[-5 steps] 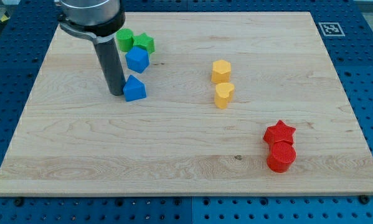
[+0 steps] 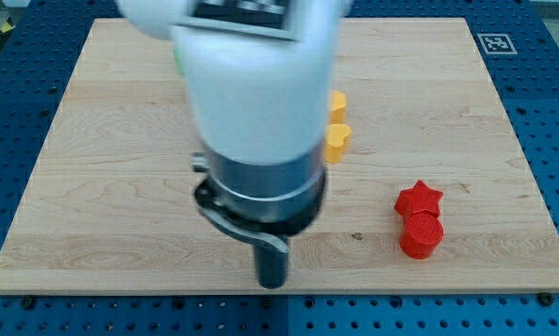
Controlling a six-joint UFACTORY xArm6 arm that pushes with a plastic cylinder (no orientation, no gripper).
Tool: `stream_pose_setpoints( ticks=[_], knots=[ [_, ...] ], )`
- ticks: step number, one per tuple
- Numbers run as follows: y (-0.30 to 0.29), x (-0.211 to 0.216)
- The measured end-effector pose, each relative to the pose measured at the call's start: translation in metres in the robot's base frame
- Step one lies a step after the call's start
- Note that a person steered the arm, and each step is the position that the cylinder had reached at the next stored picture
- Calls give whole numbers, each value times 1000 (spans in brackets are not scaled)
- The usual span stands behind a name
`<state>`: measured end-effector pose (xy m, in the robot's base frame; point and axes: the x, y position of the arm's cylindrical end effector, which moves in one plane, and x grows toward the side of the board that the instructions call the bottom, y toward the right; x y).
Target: Push the red circle up a bit
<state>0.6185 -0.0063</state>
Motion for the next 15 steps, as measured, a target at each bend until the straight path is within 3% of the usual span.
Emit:
stream_pose_setpoints(
  ticks=[3,8,13,14,15],
  knots=[
    [182,0],
    [195,-25],
    [85,-33],
    [67,-55],
    [72,-56]
  ],
)
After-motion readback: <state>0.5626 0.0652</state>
